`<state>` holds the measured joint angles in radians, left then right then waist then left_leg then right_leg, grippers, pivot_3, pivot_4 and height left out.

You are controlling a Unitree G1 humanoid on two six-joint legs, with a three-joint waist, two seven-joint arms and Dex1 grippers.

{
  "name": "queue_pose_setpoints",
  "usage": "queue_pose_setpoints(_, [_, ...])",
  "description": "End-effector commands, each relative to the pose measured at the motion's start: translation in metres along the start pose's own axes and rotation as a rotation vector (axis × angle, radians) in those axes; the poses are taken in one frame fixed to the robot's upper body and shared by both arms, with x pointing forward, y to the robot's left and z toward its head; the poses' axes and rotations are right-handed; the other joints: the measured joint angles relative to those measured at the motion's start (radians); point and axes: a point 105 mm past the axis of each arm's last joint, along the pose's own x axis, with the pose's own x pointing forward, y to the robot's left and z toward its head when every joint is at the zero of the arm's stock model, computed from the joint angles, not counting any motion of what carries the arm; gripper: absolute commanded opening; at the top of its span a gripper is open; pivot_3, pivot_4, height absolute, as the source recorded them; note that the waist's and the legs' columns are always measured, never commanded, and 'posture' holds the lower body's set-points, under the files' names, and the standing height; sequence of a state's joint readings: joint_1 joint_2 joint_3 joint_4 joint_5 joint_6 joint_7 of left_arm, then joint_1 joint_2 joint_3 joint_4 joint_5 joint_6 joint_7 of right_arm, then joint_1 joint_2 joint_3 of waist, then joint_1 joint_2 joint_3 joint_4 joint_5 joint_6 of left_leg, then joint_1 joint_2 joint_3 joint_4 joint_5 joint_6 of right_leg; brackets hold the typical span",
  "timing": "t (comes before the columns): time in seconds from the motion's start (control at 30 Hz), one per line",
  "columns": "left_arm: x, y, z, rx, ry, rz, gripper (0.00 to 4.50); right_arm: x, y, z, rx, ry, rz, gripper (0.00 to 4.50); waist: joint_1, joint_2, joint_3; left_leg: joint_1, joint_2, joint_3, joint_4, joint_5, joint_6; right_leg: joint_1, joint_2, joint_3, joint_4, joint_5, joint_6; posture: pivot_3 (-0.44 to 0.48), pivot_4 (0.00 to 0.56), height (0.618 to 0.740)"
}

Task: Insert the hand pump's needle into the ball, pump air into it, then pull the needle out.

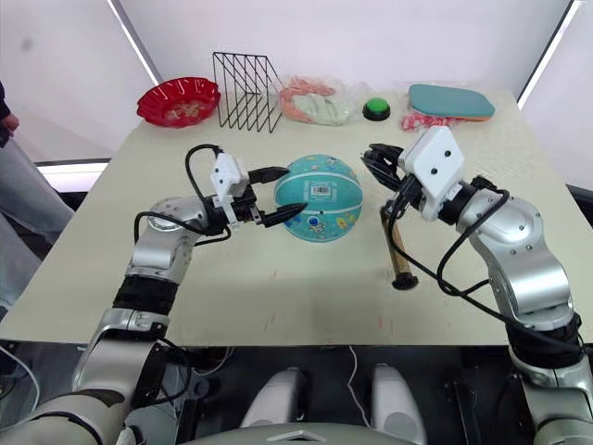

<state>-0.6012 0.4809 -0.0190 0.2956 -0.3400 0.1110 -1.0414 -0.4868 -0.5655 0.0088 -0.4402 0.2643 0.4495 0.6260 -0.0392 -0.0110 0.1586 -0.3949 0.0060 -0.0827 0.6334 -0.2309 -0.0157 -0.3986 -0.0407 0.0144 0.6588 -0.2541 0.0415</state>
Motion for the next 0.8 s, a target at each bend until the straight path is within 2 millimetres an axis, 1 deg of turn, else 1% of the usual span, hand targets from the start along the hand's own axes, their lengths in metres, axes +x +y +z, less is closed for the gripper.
queue_pose_setpoints(0.03, [-0.011,-0.004,0.022,-0.074,-0.063,0.001,4.50,0.003,-0.015,0.004,-0.053,-0.019,-0.026,0.33,0.000,0.000,0.004,-0.003,0.000,0.000,0.000,0.000,0.000,-0.003,0.000,0.000,0.001,0.001,-0.002,0.000,0.150,0.740])
queue_pose_setpoints(0.07, [-0.015,-0.007,0.030,-0.089,-0.086,-0.007,4.50,0.005,-0.018,0.002,-0.053,-0.016,-0.029,0.33,-0.003,0.000,0.009,-0.005,0.000,0.001,0.000,0.000,0.000,-0.005,0.000,0.001,0.002,0.001,-0.002,0.000,0.150,0.740])
queue_pose_setpoints(0.17, [-0.025,-0.016,0.043,-0.118,-0.120,-0.025,4.50,0.008,-0.025,0.002,-0.051,-0.023,-0.032,0.33,-0.002,-0.001,0.020,-0.005,0.000,0.002,0.000,0.000,0.000,-0.006,0.000,0.002,0.002,0.001,-0.002,0.000,0.150,0.740])
queue_pose_setpoints(0.27, [-0.036,-0.028,0.050,-0.152,-0.141,-0.040,4.50,0.008,-0.034,0.006,-0.067,-0.031,-0.032,0.33,-0.001,-0.002,0.023,-0.007,0.000,0.002,0.000,0.000,0.000,-0.007,0.000,0.002,0.001,0.001,-0.002,0.000,0.150,0.740])
queue_pose_setpoints(0.37, [-0.042,-0.035,0.052,-0.182,-0.138,-0.036,4.50,0.008,-0.040,0.009,-0.078,-0.035,-0.036,0.33,0.003,-0.002,0.024,-0.007,0.000,0.003,0.000,0.000,0.000,-0.007,0.000,0.002,0.001,0.001,-0.002,0.000,0.150,0.740])
queue_pose_setpoints(0.53, [-0.050,-0.057,0.051,-0.232,-0.124,-0.044,4.50,0.011,-0.060,0.013,-0.095,-0.049,-0.062,0.33,0.003,-0.003,0.026,-0.007,0.000,0.003,0.000,0.000,0.000,-0.007,0.000,0.003,0.001,0.001,-0.002,0.000,0.150,0.740])
queue_pose_setpoints(0.6, [-0.051,-0.061,0.049,-0.241,-0.117,-0.038,4.50,0.012,-0.062,0.012,-0.087,-0.052,-0.067,0.33,0.003,-0.003,0.026,-0.006,0.000,0.004,0.000,0.000,0.000,-0.007,-0.001,0.004,0.001,0.001,-0.002,0.000,0.150,0.740])
queue_pose_setpoints(0.8, [-0.051,-0.067,0.043,-0.253,-0.113,-0.024,4.50,0.016,-0.062,0.011,-0.082,-0.066,-0.068,0.33,0.004,-0.003,0.026,-0.006,0.000,0.005,0.000,0.000,0.000,-0.007,0.000,0.004,0.002,0.001,-0.002,0.000,0.150,0.740])
